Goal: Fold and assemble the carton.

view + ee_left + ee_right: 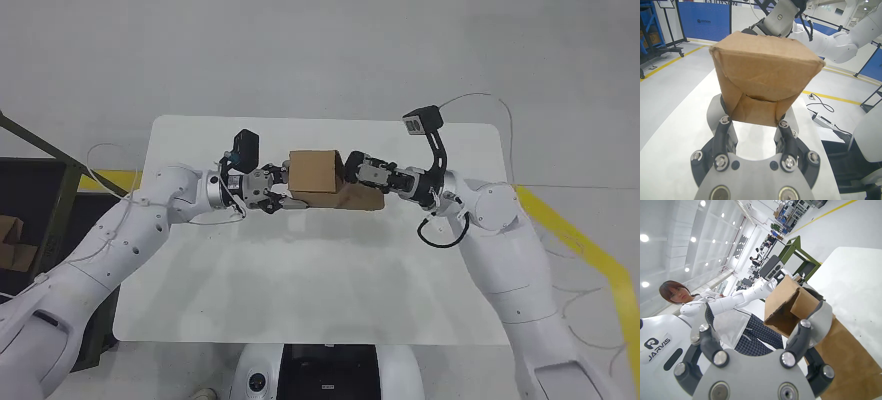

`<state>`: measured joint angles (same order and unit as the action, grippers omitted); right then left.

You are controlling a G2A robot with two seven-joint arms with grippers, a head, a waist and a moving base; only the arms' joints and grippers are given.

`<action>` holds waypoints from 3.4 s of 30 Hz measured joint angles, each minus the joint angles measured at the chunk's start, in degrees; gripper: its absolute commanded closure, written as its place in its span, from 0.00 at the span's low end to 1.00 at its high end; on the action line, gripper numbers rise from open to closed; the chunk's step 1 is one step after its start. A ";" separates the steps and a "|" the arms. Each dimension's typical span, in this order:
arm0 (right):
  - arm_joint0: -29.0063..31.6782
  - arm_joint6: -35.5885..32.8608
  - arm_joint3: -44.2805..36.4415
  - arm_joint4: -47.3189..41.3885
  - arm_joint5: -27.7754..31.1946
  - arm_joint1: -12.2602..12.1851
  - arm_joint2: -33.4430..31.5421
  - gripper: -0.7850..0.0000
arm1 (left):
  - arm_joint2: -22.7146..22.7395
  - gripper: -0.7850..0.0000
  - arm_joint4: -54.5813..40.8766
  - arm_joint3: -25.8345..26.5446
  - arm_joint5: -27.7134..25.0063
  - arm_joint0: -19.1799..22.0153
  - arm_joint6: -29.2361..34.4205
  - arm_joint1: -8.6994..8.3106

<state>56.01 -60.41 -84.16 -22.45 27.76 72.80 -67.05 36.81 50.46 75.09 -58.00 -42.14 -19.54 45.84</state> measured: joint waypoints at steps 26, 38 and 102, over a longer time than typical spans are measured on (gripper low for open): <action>4.25 4.33 5.97 4.39 -13.10 -2.21 -6.15 0.00 | 2.58 0.51 1.54 0.59 0.00 -0.35 -2.19 -0.55; 2.20 -4.40 5.94 -8.95 -11.83 -1.06 -1.01 0.00 | 2.44 0.56 1.90 -0.45 0.00 0.27 -0.93 0.49; 0.85 0.92 1.29 1.73 -18.86 -2.61 -0.12 0.78 | 7.67 0.54 6.39 -0.94 0.00 -2.66 8.04 2.99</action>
<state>56.86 -59.49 -82.88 -20.72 8.90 70.19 -67.17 44.49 56.85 74.15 -58.00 -44.80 -11.50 48.83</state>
